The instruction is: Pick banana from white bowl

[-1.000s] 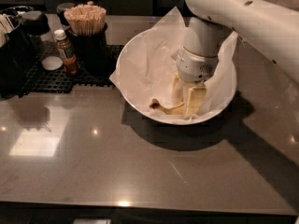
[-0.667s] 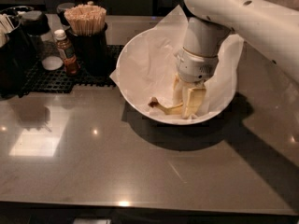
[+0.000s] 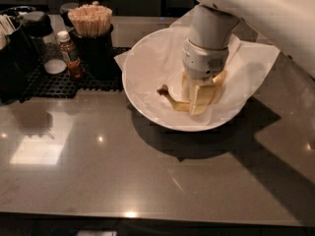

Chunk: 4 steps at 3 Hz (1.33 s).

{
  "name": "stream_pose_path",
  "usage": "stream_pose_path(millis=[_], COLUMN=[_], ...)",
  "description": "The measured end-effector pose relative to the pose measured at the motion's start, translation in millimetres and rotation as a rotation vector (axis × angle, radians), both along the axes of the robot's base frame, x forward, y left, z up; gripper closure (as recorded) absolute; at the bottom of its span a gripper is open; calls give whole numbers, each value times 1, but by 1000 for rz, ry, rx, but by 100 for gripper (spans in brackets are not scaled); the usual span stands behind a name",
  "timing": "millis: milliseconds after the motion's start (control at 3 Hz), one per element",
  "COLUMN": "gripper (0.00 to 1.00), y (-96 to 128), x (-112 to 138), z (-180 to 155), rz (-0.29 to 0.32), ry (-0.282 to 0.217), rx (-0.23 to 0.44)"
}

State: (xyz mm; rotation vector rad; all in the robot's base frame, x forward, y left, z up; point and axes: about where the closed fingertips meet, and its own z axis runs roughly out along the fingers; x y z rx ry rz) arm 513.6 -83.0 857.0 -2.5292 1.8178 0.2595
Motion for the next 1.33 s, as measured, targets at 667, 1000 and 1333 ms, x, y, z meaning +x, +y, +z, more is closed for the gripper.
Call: stream_pose_path(millis=[667,1000,1333], gripper=[100,100,100], y=[5,5,2], x=[3,5,6], z=[28,32,22], rz=[-17,-32,-55], ry=[-61,-74,-54], rx=[-1,-23,-18])
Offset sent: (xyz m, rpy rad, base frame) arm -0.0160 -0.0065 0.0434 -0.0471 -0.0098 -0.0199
